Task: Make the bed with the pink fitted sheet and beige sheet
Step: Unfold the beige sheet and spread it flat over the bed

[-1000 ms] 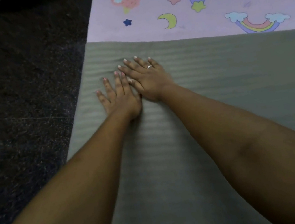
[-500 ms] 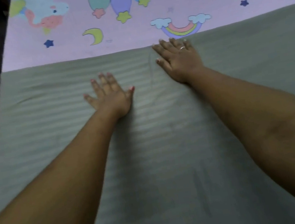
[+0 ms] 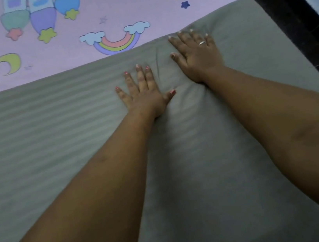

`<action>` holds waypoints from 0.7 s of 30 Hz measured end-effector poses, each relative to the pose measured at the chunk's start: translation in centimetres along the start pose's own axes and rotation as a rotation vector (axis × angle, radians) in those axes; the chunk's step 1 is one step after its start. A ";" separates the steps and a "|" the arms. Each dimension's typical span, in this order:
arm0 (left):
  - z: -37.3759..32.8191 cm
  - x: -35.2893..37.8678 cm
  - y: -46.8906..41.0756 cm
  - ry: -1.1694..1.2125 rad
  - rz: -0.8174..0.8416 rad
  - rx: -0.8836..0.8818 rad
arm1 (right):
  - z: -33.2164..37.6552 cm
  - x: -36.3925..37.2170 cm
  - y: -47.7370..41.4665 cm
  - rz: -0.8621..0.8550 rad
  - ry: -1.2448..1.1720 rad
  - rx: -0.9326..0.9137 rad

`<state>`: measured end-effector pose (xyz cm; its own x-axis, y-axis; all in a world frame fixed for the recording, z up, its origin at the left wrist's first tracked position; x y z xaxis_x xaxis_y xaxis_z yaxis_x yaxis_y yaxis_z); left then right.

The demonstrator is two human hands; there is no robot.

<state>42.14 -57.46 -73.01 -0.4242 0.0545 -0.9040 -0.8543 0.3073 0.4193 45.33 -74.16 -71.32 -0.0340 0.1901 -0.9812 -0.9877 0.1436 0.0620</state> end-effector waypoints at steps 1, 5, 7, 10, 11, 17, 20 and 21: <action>-0.3 -0.1 -0.3 -0.003 -0.003 -0.008 | -2.0 -0.4 -0.2 0.002 0.003 0.051; -1.0 -0.3 -1.3 0.000 -0.014 -0.030 | -8.1 -2.2 -1.0 0.044 0.073 0.215; -1.1 -0.3 -1.6 -0.005 -0.026 -0.033 | -11.3 -3.6 -0.7 0.049 0.062 0.333; -1.0 -0.3 -1.5 -0.016 -0.045 -0.042 | -15.4 -5.0 1.5 0.026 -0.084 0.544; -1.0 -0.3 -1.5 -0.016 -0.049 -0.041 | -15.9 -5.1 2.3 0.014 -0.103 0.580; -0.3 -1.9 -1.7 0.050 -0.102 0.099 | -8.9 -3.0 4.1 -0.072 -0.034 0.403; 3.6 -2.4 -0.7 -0.008 -0.160 0.133 | -2.3 -1.0 3.9 -0.040 -0.057 0.250; 5.8 -2.4 -0.1 -0.015 -0.180 0.090 | -0.2 -0.5 3.9 -0.034 -0.069 0.211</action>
<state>44.99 -52.15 -71.41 -0.2617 0.0049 -0.9651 -0.8855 0.3967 0.2421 41.50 -73.87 -70.67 0.0162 0.2464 -0.9690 -0.9338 0.3501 0.0735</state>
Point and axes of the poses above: each hand's wrist, its own y-axis away from the middle knuckle, its own x-axis out of the palm, z = x × y, the point moved 8 cm from there along -y, towards the middle knuckle, and after that the axes turned 8 degrees about -y, right-handed, at the moved point
